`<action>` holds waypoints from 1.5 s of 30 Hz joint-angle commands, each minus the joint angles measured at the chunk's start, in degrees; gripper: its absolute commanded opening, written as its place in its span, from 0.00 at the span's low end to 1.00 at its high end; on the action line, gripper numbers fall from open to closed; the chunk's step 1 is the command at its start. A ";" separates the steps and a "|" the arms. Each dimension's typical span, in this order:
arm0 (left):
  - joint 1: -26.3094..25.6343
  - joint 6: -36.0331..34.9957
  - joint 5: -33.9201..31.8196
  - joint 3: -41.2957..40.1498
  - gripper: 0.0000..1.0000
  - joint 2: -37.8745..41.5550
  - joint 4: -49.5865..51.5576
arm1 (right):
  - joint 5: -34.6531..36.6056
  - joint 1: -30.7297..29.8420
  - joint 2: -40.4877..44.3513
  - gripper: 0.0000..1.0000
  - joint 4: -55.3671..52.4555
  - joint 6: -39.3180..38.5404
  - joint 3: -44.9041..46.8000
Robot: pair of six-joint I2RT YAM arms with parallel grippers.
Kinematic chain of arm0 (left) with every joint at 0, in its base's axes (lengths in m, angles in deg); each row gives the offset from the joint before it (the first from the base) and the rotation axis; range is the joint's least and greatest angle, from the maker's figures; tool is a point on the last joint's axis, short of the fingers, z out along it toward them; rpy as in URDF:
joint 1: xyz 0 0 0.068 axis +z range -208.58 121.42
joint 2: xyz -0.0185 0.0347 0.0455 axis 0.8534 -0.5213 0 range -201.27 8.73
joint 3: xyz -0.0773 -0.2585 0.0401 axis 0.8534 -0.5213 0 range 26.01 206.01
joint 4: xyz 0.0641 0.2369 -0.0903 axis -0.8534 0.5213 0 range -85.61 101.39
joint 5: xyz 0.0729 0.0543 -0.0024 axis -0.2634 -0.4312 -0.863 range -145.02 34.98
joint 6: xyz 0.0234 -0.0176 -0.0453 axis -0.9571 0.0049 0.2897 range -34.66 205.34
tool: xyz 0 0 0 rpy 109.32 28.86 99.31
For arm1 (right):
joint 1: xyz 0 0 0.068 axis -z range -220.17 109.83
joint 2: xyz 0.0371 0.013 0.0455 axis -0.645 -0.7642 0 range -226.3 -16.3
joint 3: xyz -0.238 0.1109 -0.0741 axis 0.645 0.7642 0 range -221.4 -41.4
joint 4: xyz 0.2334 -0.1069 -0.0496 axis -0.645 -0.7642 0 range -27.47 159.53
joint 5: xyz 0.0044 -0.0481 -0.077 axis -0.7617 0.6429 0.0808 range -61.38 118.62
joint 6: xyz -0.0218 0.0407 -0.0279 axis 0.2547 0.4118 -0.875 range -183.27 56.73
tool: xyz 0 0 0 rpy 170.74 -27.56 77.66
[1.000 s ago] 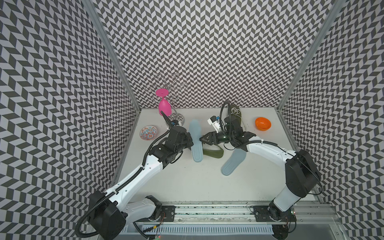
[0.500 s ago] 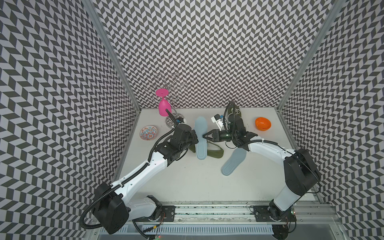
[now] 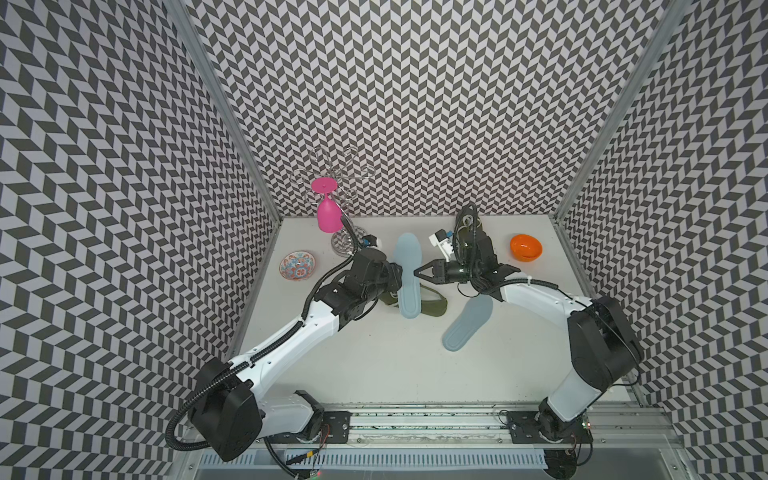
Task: Insert the insole into the shoe
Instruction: Pick up the insole from the center of the board.
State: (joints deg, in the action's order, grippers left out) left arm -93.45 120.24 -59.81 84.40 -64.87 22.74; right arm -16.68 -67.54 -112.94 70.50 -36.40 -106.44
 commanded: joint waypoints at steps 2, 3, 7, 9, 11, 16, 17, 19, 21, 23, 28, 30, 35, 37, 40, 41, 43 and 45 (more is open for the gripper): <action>5.87 -18.83 17.81 3.87 0.70 -1.06 3.05 | 7.36 0.58 2.17 0.06 -14.09 -15.84 -3.89; 7.47 -22.91 22.28 5.30 0.71 -1.87 5.14 | 7.80 0.60 2.47 0.06 -16.25 -18.00 -3.86; 9.27 -37.91 27.74 13.21 0.74 -6.76 15.09 | 6.85 -1.03 5.44 0.06 -19.22 -22.62 -0.35; 9.73 -43.17 30.11 16.89 0.74 -9.12 18.74 | 7.44 -2.54 7.00 0.06 -20.74 -23.73 1.38; 9.80 -45.91 31.17 19.44 0.74 -10.86 20.16 | 8.48 -4.02 8.30 0.06 -21.82 -24.21 2.76; 9.96 -50.84 33.10 24.11 0.73 -15.58 24.39 | 10.18 -6.16 10.85 0.07 -22.01 -24.58 6.13; 9.99 -51.43 33.20 24.43 0.73 -16.11 24.74 | 10.57 -6.45 11.16 0.06 -22.26 -24.91 6.34; 9.99 -52.65 34.09 24.48 0.72 -16.48 25.48 | 11.78 -6.75 11.35 0.06 -23.01 -25.25 6.17; 9.94 -53.47 35.50 23.23 0.71 -16.02 25.13 | 12.48 -6.77 11.27 0.07 -23.47 -25.73 5.93; 9.92 -54.01 37.26 21.52 0.71 -15.36 24.73 | 13.16 -6.81 11.00 0.06 -23.91 -26.06 5.58; 9.85 -55.08 40.39 19.09 0.70 -14.59 24.53 | 13.91 -6.81 10.00 0.06 -24.42 -27.47 4.86; 9.82 -55.45 40.72 18.95 0.70 -15.06 24.62 | 14.27 -6.90 9.81 0.06 -24.52 -28.05 4.40; 9.74 -56.29 41.54 20.31 0.68 -17.16 25.50 | 12.97 -7.42 10.11 0.06 -24.61 -29.33 3.51; 9.54 -56.55 42.34 20.53 0.66 -17.44 25.60 | 12.93 -7.68 10.02 0.06 -24.95 -29.85 3.42; 8.62 -56.92 42.24 20.78 0.56 -18.10 25.92 | 13.30 -7.96 10.07 0.06 -24.89 -30.26 3.42; 8.30 -56.83 42.24 20.71 0.55 -18.47 26.02 | 13.54 -7.97 10.13 0.06 -24.74 -30.18 3.27; 7.90 -56.34 42.30 20.49 0.50 -18.81 25.77 | 13.78 -8.06 10.07 0.06 -24.91 -30.52 2.76; 7.45 -56.25 42.71 20.45 0.37 -18.94 25.98 | 14.77 -8.18 9.82 0.07 -25.42 -31.23 1.96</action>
State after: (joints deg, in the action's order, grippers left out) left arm -85.28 65.35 -18.98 103.59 -83.34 47.55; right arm -2.93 -75.32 -103.28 44.38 -65.44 -102.24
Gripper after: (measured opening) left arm 0.393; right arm 0.068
